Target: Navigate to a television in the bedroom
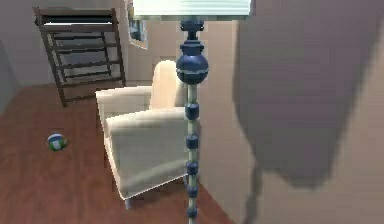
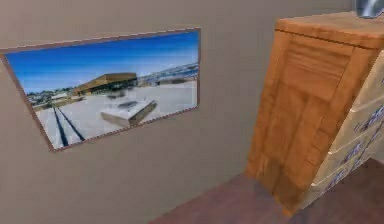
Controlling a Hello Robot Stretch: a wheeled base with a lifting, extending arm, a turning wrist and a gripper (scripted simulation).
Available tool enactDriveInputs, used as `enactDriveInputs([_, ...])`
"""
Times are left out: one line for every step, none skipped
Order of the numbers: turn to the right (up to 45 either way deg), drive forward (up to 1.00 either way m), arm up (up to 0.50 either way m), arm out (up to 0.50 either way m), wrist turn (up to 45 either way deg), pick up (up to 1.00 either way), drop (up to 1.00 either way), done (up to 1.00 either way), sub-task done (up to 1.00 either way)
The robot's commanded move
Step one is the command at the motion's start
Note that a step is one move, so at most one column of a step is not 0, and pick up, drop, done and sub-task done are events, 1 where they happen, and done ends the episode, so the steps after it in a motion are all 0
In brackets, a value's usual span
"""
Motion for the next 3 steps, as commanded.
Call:
enactDriveInputs([-45.0, 0.00, 0.00, 0.00, 0.0, 0.00, 0.00, 0.00, 0.00])
enactDriveInputs([-45.0, 0.00, 0.00, 0.00, 0.0, 0.00, 0.00, 0.00, 0.00])
enactDriveInputs([-45.0, 0.00, 0.00, 0.00, 0.0, 0.00, 0.00, 0.00, 0.00])
